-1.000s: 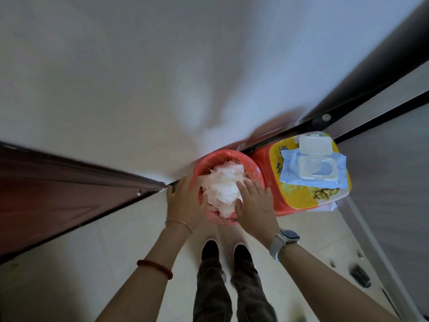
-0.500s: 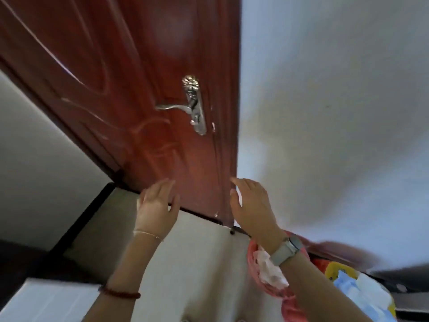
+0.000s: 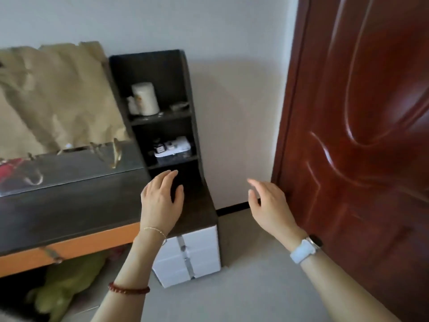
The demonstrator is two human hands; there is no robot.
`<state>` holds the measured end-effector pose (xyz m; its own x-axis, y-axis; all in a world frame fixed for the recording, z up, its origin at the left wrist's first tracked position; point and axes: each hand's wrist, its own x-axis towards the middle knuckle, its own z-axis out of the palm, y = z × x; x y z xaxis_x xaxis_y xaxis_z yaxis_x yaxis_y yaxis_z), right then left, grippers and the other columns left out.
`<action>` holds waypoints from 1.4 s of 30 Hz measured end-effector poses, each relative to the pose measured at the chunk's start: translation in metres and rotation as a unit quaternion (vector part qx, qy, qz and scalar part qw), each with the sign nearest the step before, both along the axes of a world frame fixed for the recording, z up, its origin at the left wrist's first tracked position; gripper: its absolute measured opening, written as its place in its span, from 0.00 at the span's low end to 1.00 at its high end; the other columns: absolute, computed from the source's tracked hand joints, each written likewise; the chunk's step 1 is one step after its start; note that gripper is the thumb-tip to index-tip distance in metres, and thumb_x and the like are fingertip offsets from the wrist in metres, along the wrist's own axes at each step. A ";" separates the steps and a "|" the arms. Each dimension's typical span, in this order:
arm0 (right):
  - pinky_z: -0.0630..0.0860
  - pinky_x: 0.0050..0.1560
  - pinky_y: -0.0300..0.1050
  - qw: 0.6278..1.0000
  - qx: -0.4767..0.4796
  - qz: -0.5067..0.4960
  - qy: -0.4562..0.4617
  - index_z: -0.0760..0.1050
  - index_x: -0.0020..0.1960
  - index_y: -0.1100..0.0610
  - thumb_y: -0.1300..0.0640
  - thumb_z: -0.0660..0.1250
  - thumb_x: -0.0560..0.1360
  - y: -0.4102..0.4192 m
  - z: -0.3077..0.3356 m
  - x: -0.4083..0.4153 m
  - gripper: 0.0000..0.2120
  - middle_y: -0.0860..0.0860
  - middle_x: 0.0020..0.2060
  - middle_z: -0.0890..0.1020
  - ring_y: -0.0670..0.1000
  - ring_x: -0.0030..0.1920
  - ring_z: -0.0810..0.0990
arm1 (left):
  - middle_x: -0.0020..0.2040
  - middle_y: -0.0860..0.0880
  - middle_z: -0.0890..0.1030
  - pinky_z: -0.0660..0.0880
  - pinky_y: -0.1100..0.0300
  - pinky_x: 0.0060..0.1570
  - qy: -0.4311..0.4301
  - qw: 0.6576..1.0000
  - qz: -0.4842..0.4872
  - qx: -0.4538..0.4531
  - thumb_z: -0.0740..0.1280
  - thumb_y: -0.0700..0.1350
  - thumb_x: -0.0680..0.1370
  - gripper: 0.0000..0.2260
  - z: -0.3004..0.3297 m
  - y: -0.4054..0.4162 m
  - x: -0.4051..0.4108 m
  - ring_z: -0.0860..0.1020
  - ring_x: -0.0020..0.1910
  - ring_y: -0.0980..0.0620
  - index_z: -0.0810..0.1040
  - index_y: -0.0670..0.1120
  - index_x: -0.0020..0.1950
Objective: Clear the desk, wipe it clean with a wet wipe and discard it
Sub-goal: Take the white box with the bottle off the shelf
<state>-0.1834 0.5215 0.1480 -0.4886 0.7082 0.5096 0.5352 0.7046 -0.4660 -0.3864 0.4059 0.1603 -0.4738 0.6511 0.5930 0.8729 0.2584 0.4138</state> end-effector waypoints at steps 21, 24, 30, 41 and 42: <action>0.68 0.62 0.45 0.982 -0.117 0.097 -0.108 0.65 0.68 0.57 0.57 0.57 0.79 0.156 -0.048 -0.311 0.18 0.53 0.63 0.73 0.52 0.64 0.70 | 0.64 0.43 0.71 0.68 0.49 0.60 -0.114 0.988 0.039 -0.092 0.64 0.44 0.75 0.19 -0.066 0.134 -0.269 0.70 0.62 0.42 0.69 0.43 0.65; 0.70 0.59 0.44 0.981 -0.137 0.084 -0.106 0.66 0.67 0.58 0.57 0.57 0.78 0.198 -0.060 -0.350 0.18 0.54 0.62 0.73 0.53 0.63 0.69 | 0.63 0.43 0.72 0.69 0.48 0.59 -0.113 0.986 0.033 -0.115 0.65 0.44 0.75 0.19 -0.074 0.186 -0.296 0.70 0.62 0.42 0.70 0.42 0.65; 0.72 0.55 0.50 0.977 -0.150 0.014 -0.154 0.64 0.66 0.63 0.53 0.61 0.77 0.260 -0.082 -0.421 0.22 0.61 0.58 0.72 0.60 0.60 0.70 | 0.50 0.46 0.80 0.74 0.51 0.41 0.015 0.983 0.029 -0.180 0.73 0.46 0.67 0.19 -0.085 0.268 -0.323 0.77 0.48 0.43 0.76 0.44 0.56; 0.70 0.52 0.52 0.958 -0.193 -0.080 -0.198 0.70 0.54 0.69 0.52 0.66 0.71 0.281 -0.105 -0.447 0.21 0.62 0.53 0.71 0.63 0.55 0.71 | 0.41 0.49 0.83 0.61 0.51 0.47 0.184 0.944 0.085 -0.259 0.67 0.44 0.61 0.15 -0.121 0.336 -0.344 0.71 0.49 0.47 0.80 0.45 0.47; 0.71 0.51 0.53 0.961 -0.193 -0.075 -0.185 0.71 0.51 0.70 0.53 0.66 0.69 0.280 -0.105 -0.445 0.20 0.63 0.50 0.72 0.64 0.52 0.72 | 0.36 0.49 0.82 0.61 0.51 0.47 0.187 0.944 0.078 -0.259 0.66 0.43 0.60 0.13 -0.121 0.337 -0.345 0.73 0.46 0.47 0.81 0.46 0.44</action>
